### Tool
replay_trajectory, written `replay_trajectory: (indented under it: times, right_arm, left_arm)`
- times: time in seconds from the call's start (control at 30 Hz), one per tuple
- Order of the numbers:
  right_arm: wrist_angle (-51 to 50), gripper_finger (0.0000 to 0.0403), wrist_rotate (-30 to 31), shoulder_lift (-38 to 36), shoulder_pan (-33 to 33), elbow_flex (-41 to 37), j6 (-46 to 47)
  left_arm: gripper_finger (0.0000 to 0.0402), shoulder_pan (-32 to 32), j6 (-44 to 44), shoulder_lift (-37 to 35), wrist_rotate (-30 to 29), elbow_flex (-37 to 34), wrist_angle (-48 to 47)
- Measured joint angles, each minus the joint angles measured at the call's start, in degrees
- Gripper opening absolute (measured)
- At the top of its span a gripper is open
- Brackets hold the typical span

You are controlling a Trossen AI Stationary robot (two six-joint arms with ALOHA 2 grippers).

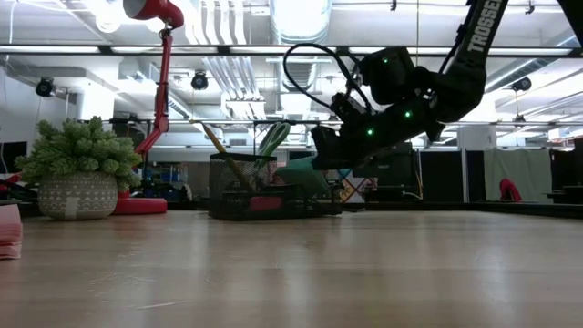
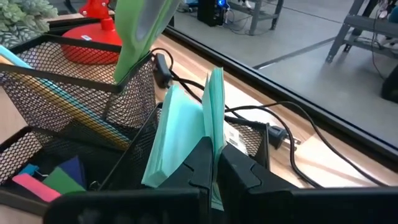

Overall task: Pick and place office supplies into organizer
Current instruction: Put the blue sticky notes into the black desk organizer

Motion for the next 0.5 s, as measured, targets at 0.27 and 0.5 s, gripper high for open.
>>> replay_trajectory:
  times: [0.27,0.5]
  right_arm:
    - [-2.28,0.0031,-0.07,-0.07,0.02,0.89,0.18]
    - [-7.17,0.0098,-0.11,-0.11,0.01,3.21,0.44]
  left_arm:
    - [0.0231,-0.02,0.00,0.00,0.00,-0.08,0.04]
    - [0.0231,-0.02,0.00,0.00,0.00,-0.08,0.02]
